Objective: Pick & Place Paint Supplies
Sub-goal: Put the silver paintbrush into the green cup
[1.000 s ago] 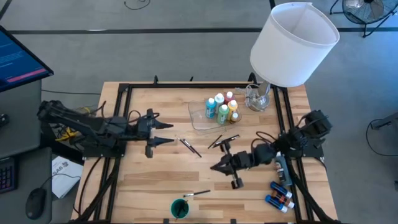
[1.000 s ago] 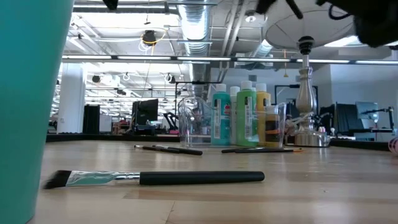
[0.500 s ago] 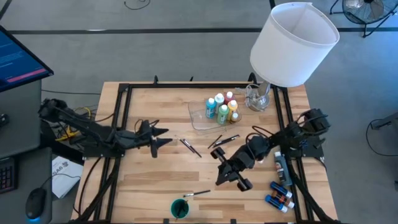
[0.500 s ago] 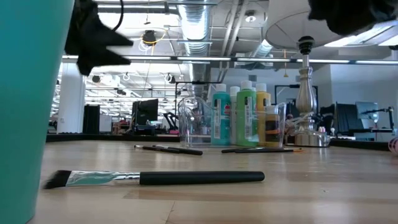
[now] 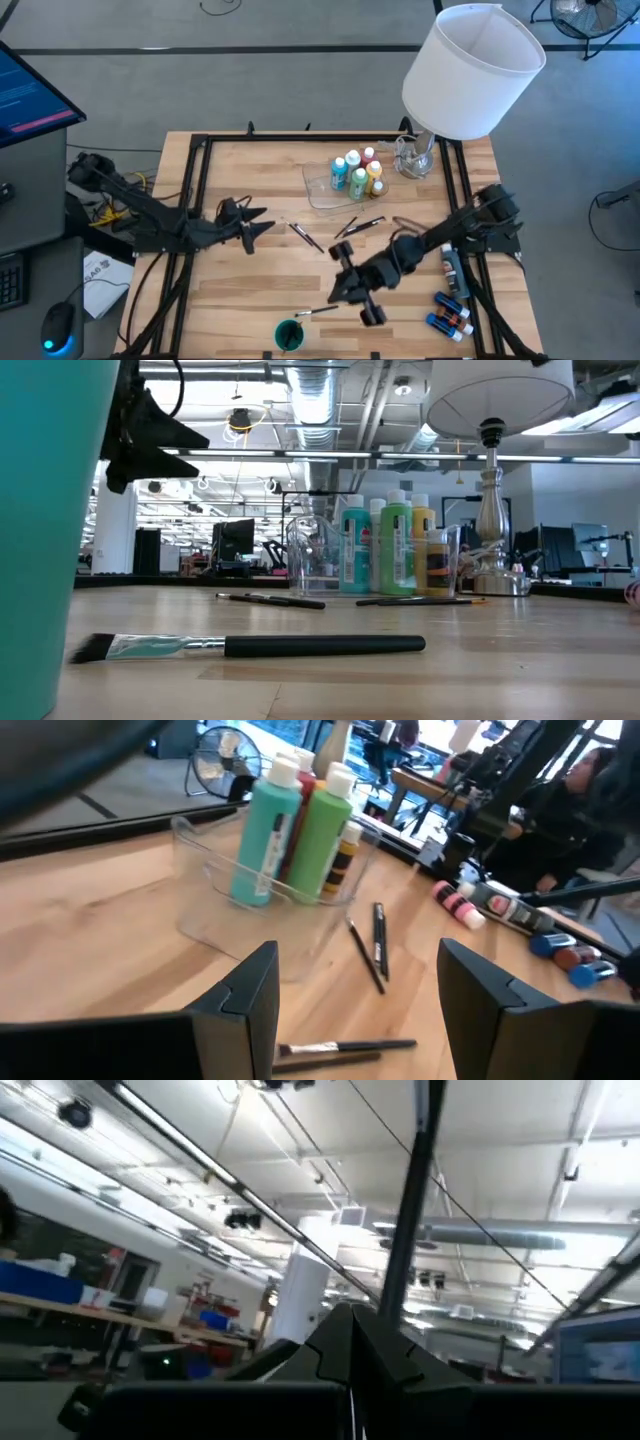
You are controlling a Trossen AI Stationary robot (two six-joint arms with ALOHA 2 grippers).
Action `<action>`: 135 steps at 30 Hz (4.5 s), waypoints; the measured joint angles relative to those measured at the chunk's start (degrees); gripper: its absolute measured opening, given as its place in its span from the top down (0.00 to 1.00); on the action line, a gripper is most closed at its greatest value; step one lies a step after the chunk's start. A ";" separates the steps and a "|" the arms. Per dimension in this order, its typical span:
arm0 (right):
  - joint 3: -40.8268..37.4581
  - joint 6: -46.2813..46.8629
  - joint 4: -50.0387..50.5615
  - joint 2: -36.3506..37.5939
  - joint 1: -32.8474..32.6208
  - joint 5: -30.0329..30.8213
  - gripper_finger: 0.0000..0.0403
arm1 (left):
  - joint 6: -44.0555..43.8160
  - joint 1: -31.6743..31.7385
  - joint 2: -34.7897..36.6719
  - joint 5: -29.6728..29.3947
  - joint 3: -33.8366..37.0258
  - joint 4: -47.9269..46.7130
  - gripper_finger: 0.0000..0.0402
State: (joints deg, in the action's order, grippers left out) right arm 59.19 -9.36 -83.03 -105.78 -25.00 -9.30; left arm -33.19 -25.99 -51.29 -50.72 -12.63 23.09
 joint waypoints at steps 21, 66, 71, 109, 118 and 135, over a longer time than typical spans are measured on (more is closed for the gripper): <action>30.12 2.41 -6.85 -30.14 -3.70 -3.49 1.00 | -19.27 -19.79 -27.46 -33.58 -0.03 8.35 0.59; 48.56 1.61 -6.94 -49.22 -4.38 7.89 1.00 | -22.57 -31.90 -34.40 -32.17 -3.18 11.30 0.59; 48.75 1.90 -6.90 -49.85 -4.13 7.90 1.00 | -22.57 -32.10 -34.40 -32.00 -3.18 11.38 0.59; 48.82 3.41 -6.94 -49.65 -4.08 8.31 0.70 | -22.57 -32.12 -34.39 -29.90 -3.18 11.59 0.59; 48.82 3.41 -6.95 -48.90 -4.21 8.33 0.51 | -22.38 -32.84 -34.38 -30.11 -3.16 11.77 0.59; 45.34 -2.68 30.89 -27.84 -4.25 8.06 0.51 | -22.32 -34.50 -34.38 -33.04 -3.16 13.10 0.59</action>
State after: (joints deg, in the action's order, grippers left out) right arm 104.53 -12.04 -52.14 -133.62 -29.26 -1.24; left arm -55.52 -60.49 -85.67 -83.76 -15.79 36.19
